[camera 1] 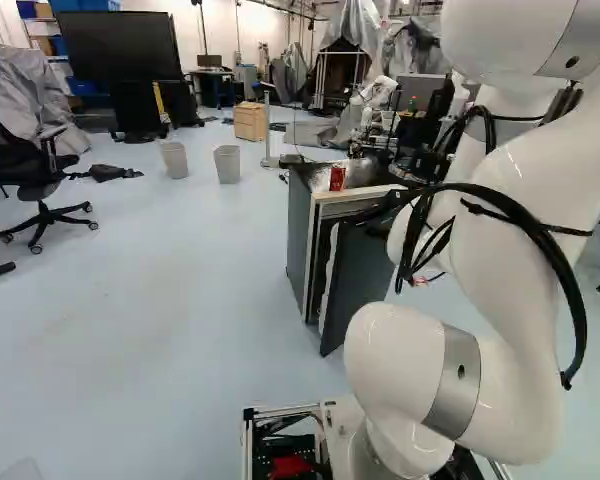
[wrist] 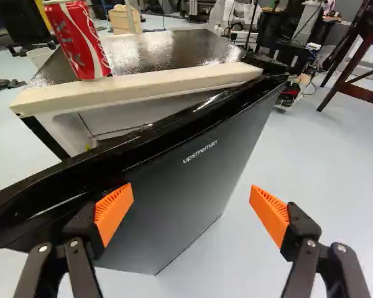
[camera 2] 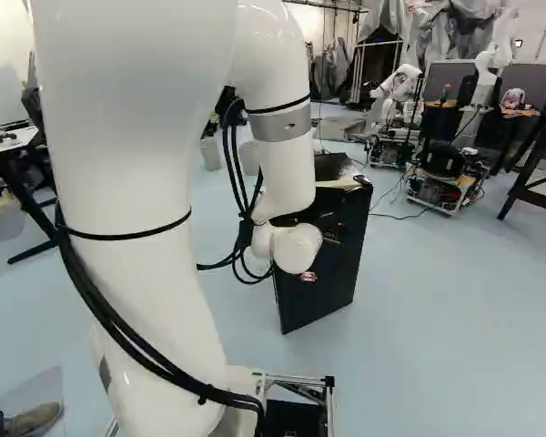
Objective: Grab a drink from the fridge
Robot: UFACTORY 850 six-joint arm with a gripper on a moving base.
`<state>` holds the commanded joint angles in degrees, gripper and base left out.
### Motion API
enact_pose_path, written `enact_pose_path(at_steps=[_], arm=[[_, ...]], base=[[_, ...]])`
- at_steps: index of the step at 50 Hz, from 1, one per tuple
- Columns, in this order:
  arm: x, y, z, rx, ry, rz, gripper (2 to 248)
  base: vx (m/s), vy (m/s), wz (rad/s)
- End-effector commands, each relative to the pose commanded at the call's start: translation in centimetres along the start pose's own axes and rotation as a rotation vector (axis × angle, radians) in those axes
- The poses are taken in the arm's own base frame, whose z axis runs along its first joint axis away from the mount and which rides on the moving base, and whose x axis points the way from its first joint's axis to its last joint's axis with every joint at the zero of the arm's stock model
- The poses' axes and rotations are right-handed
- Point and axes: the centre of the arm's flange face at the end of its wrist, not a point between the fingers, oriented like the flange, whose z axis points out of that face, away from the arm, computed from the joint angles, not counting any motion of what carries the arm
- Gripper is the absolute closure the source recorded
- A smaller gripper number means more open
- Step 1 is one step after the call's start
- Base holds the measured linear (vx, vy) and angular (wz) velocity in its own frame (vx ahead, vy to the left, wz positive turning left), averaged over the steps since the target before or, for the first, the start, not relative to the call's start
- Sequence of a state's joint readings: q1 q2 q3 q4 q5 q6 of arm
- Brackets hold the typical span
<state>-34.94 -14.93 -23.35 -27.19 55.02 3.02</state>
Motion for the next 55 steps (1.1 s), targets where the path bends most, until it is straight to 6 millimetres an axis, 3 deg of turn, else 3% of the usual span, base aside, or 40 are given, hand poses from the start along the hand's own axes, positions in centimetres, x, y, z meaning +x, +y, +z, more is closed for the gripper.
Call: enact_pose_path(at_steps=[55], arm=[[1.8, -2.3, 4.0, 0.081, 0.019, -0.050, 3]], base=[[0.000, 0.000, 0.000]])
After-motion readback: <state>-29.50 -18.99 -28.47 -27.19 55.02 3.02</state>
